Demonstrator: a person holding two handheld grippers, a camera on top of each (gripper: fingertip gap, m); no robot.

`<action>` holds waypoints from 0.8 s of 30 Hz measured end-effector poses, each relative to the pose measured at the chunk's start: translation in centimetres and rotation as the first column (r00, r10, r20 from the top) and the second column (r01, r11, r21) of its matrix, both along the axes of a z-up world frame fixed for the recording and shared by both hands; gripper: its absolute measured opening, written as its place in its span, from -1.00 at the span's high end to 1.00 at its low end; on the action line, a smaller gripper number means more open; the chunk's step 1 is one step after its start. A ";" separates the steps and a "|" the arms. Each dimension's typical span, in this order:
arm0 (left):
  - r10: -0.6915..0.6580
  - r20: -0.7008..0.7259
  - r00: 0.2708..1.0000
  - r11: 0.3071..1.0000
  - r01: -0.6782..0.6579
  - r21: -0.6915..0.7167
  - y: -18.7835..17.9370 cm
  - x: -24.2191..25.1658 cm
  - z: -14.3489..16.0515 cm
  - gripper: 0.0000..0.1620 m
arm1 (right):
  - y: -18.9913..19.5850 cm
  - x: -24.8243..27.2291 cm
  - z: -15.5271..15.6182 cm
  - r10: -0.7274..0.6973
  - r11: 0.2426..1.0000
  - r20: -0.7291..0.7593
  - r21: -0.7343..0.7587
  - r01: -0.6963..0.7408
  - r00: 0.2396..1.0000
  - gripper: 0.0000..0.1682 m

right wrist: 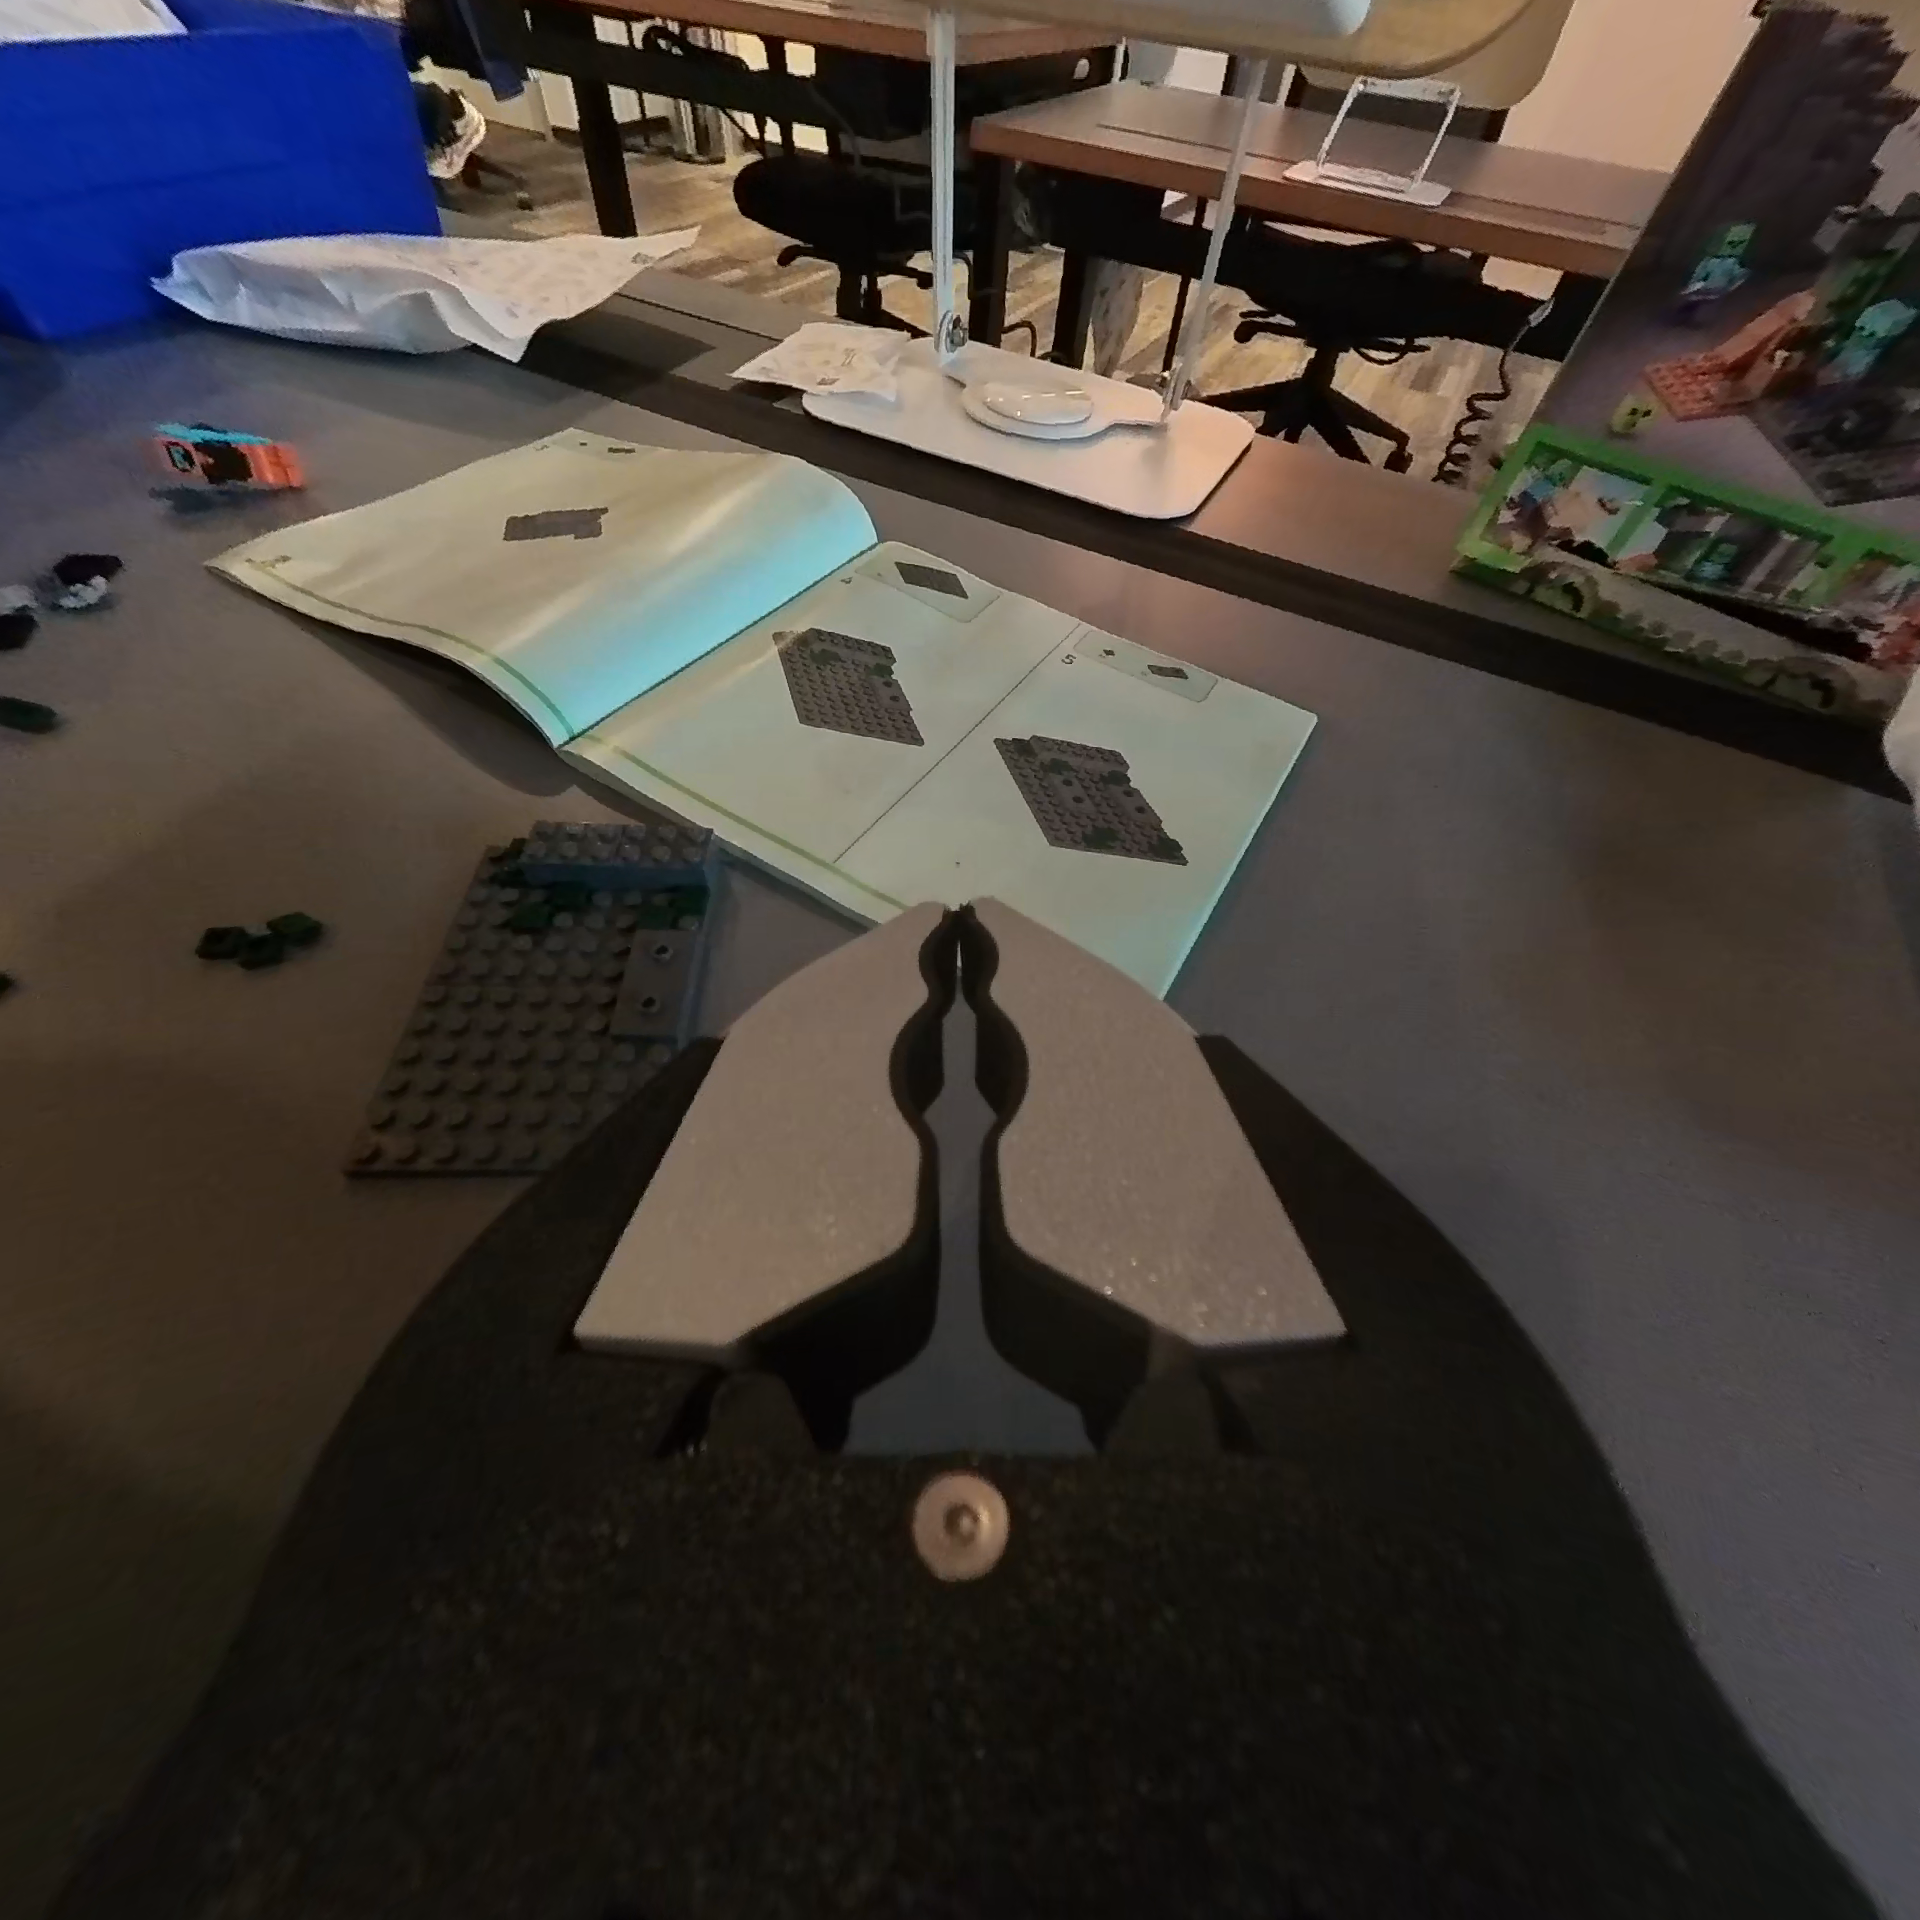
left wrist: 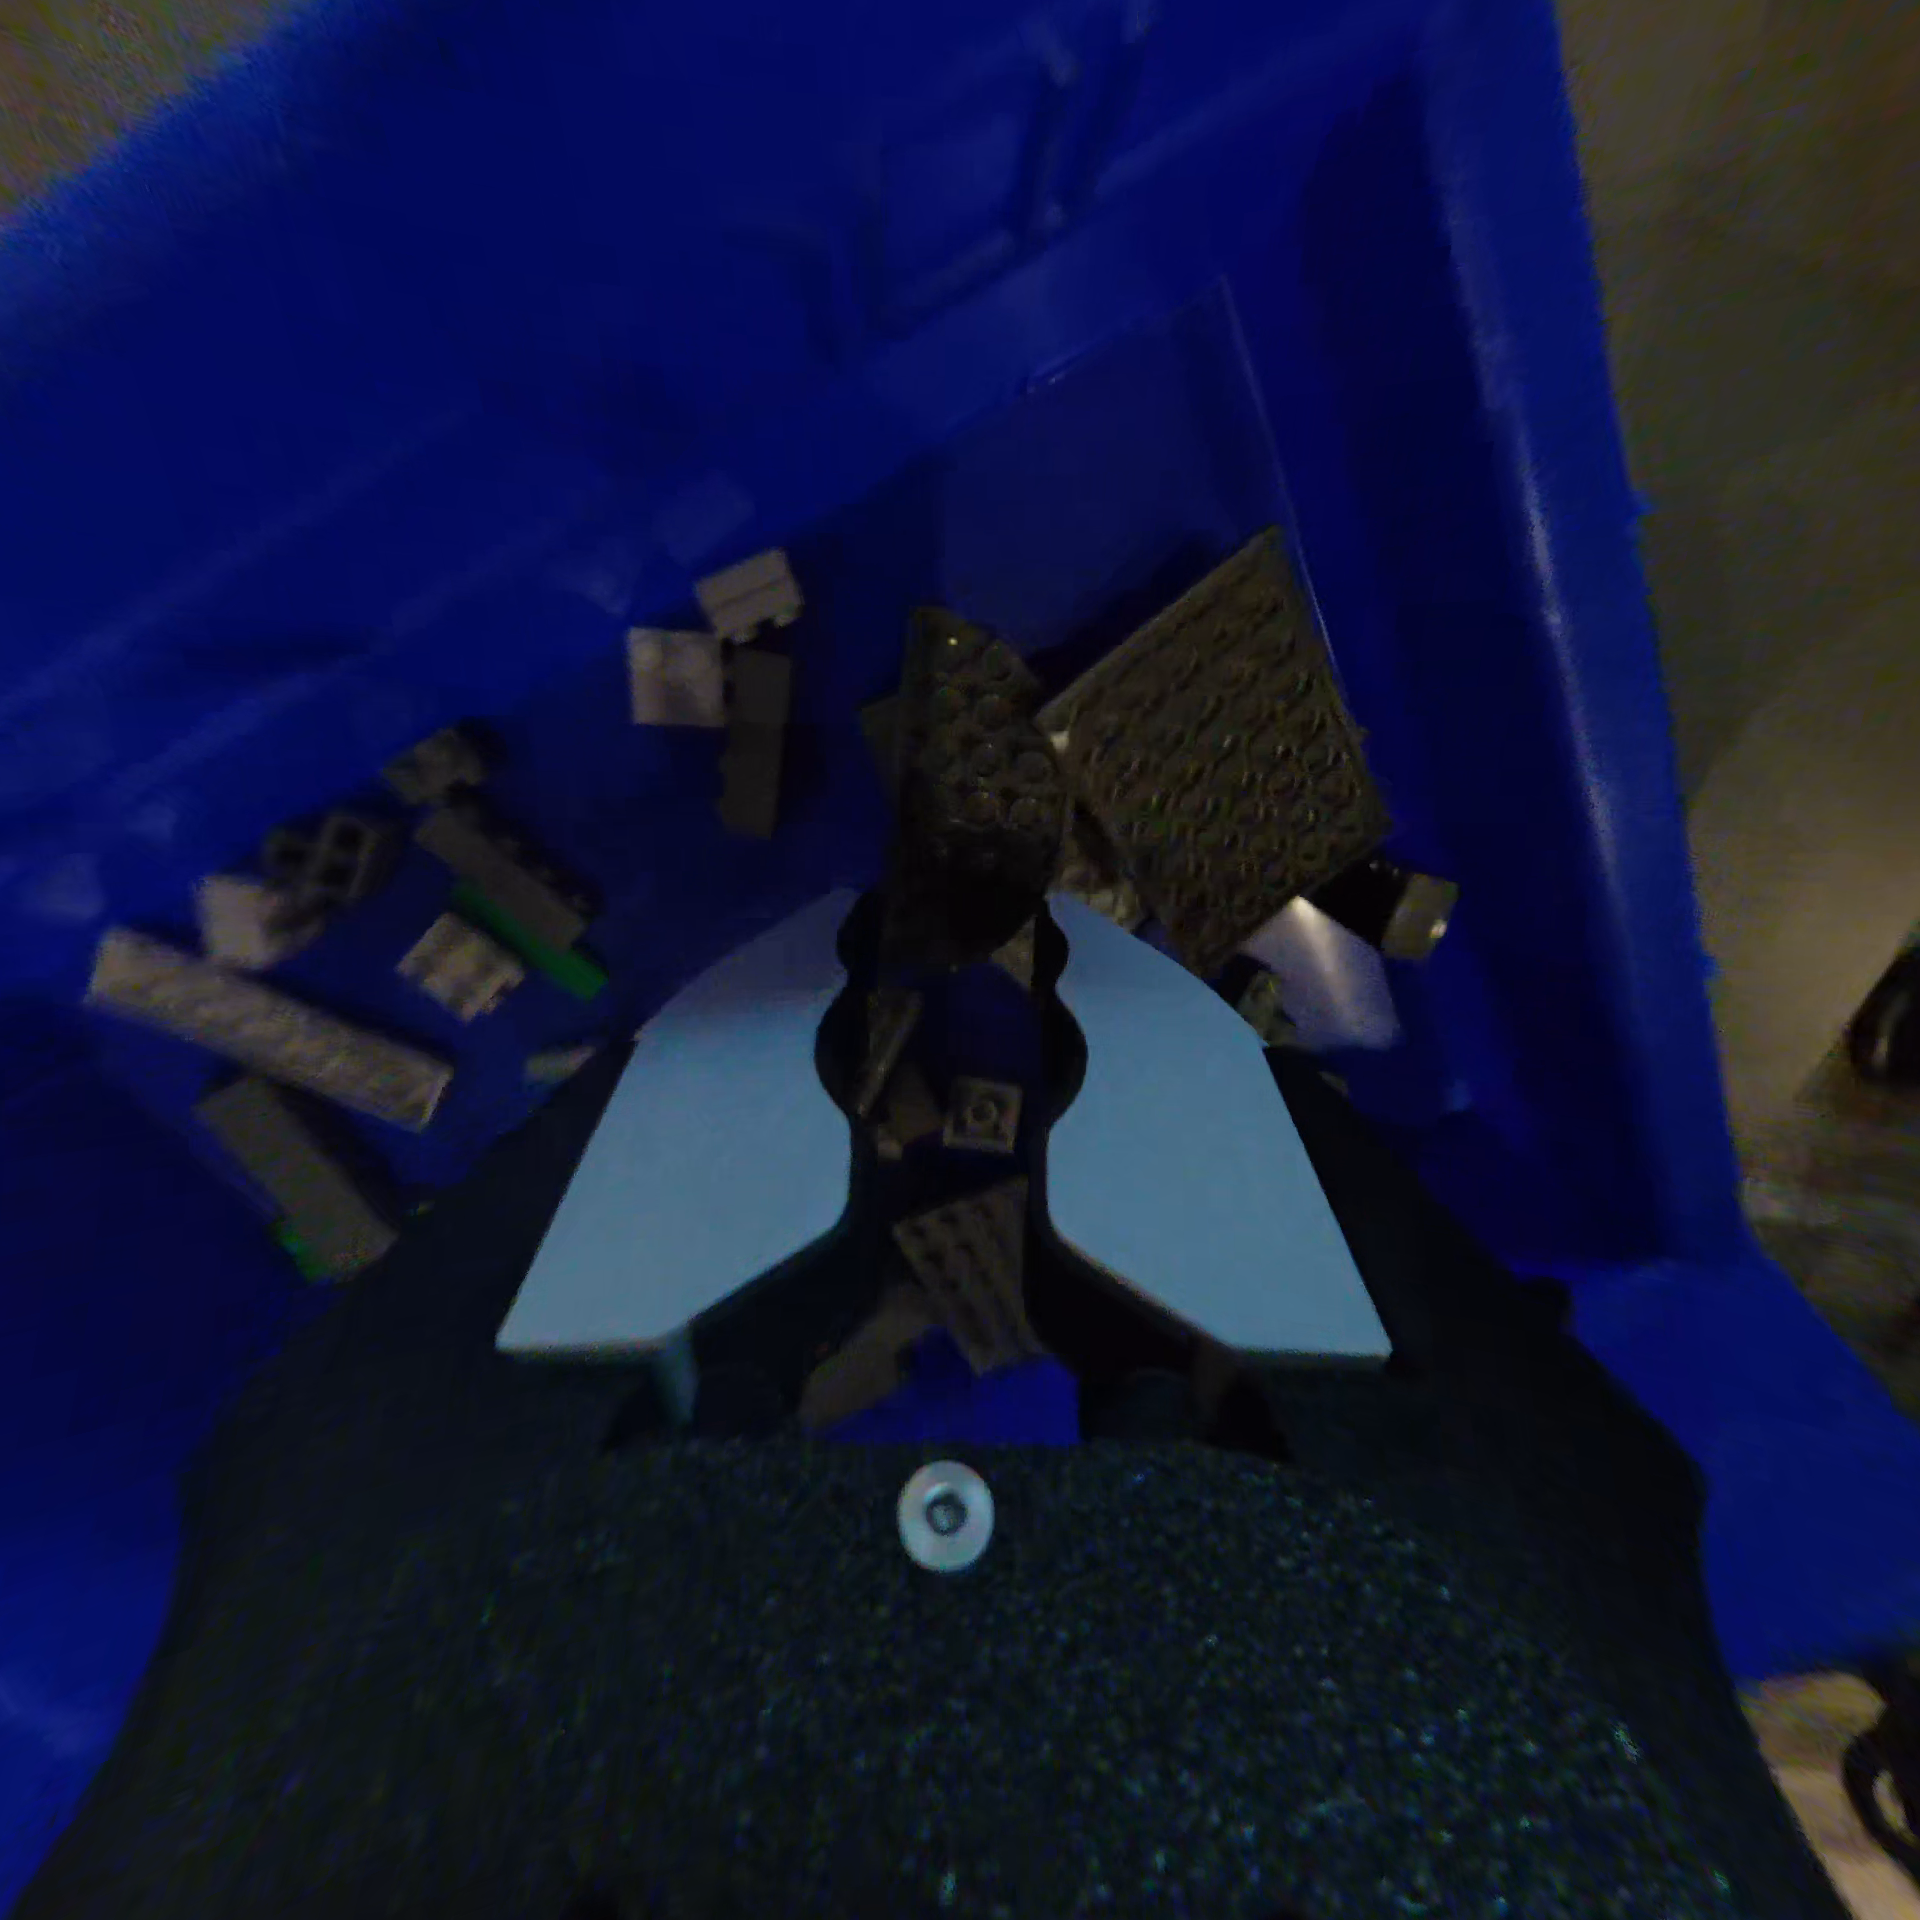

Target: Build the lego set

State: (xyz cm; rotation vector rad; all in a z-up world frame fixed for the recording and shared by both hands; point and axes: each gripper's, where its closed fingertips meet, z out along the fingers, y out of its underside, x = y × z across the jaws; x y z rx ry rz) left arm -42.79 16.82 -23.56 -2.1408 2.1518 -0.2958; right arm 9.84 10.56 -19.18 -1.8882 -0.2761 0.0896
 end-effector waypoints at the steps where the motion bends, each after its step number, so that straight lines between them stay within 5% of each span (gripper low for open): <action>1: 0.021 0.008 1.000 1.000 -0.021 0.013 0.3 -0.4 0.7 0.63 | 0.0 0.0 0.0 0.002 1.000 0.000 0.001 -0.002 1.000 1.00; 9: 0.224 -0.027 0.974 0.956 -0.214 0.200 3.9 -5.3 3.5 0.61 | -0.1 -0.1 0.2 0.008 1.000 -0.005 0.011 -0.008 1.000 1.00; 13: 0.275 -0.011 0.961 0.920 -0.260 0.294 4.9 -5.3 3.4 0.30 | -0.1 -0.1 0.3 0.011 1.000 -0.004 0.015 -0.011 1.000 1.00; 18: 0.226 0.121 0.966 0.958 -0.244 0.154 1.5 0.1 1.8 0.41 | -0.1 -0.2 0.2 0.012 1.000 -0.001 0.014 -0.012 1.000 1.00; 24: 0.355 0.152 0.923 0.933 -0.361 0.014 0.5 2.7 -1.0 0.48 | -0.1 -0.2 0.3 0.015 1.000 -0.009 0.017 -0.015 1.000 1.00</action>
